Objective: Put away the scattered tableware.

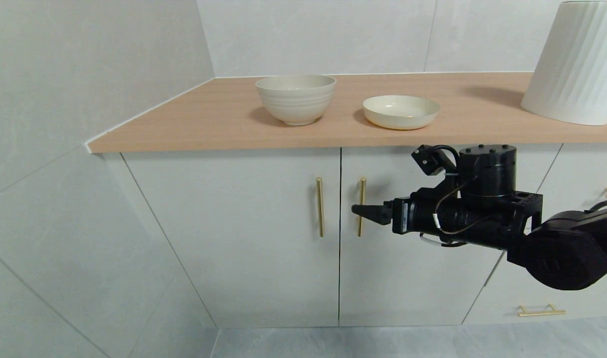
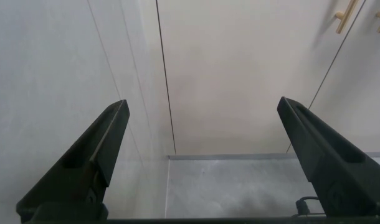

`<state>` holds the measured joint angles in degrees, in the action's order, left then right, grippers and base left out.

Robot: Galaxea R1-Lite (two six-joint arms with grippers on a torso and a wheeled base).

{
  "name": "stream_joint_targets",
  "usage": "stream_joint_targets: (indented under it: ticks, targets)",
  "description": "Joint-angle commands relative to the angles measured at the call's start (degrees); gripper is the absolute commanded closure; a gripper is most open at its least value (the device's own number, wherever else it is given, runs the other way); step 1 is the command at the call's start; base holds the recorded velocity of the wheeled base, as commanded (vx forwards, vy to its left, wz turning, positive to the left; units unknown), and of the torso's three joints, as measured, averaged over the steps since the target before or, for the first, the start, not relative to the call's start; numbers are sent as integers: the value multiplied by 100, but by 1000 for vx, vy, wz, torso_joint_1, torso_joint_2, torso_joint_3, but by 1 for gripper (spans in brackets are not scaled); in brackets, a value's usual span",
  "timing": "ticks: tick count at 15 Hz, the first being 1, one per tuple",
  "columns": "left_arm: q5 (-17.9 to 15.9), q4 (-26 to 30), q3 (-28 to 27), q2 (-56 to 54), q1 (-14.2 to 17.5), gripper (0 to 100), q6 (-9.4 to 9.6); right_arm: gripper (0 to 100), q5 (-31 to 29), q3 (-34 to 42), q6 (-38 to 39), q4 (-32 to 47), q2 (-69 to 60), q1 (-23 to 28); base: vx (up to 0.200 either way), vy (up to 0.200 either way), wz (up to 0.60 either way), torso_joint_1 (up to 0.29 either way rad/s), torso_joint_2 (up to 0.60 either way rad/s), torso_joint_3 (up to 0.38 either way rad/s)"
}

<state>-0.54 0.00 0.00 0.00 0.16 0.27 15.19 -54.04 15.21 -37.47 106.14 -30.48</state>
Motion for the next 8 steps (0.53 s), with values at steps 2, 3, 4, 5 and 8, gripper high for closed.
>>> stream_joint_targets:
  ticks: [2, 3, 4, 5, 8]
  targets:
    - [1, 0, 0, 0, 2, 0, 0, 0, -218, 43, 43, -638, 504, -152, 0, 0, 0, 0, 0, 0]
    - [1, 0, 0, 0, 2, 0, 0, 0, -218, 16, 157, -656, 521, -222, 0, 0, 0, 0, 0, 0]
    - [1, 0, 0, 0, 2, 0, 0, 0, -218, -10, 324, -665, 539, -275, 0, 0, 0, 0, 0, 0]
    - [1, 0, 0, 0, 2, 0, 0, 0, -218, -19, 570, -805, 565, -301, 0, 0, 0, 0, 0, 0]
    - [1, 0, 0, 0, 2, 0, 0, 0, -350, -19, 650, -1456, 847, -363, 0, 0, 0, 0, 0, 0]
